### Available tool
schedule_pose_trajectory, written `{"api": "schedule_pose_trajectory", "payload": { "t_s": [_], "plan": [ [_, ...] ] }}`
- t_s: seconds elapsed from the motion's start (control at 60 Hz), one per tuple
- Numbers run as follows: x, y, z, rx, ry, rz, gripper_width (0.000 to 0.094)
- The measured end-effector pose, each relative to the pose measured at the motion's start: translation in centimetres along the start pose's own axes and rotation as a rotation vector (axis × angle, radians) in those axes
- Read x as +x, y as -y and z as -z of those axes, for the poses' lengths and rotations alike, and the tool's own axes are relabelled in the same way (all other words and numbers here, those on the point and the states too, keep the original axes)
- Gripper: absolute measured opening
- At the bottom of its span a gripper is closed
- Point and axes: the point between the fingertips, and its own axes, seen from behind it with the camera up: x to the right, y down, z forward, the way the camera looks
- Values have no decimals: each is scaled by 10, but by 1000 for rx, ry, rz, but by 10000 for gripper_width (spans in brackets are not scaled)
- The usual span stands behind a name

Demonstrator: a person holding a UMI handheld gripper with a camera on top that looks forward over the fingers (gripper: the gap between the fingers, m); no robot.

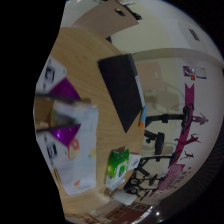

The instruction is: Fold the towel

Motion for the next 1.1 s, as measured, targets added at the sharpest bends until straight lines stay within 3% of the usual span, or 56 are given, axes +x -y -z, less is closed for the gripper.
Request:
{"api": "schedule_pose_trajectory", "payload": {
  "t_s": [0.05, 0.133, 0.267, 0.483, 0.667, 0.967, 1.017, 1.1],
  "plan": [
    [14, 1, 1, -9, -59, 39, 23],
    [15, -1, -3, -51, -86, 68, 29],
    [-19, 4, 18, -124, 69, -57, 10],
    [2, 71, 79, -53, 174, -266, 13],
    [81, 78, 79, -32, 111, -335, 18],
    [175, 23, 43, -99, -19, -310, 31],
    [179, 11, 36, -119, -29, -279, 153],
    [184, 0, 39, -143, -41, -246, 763]
  ]
}}
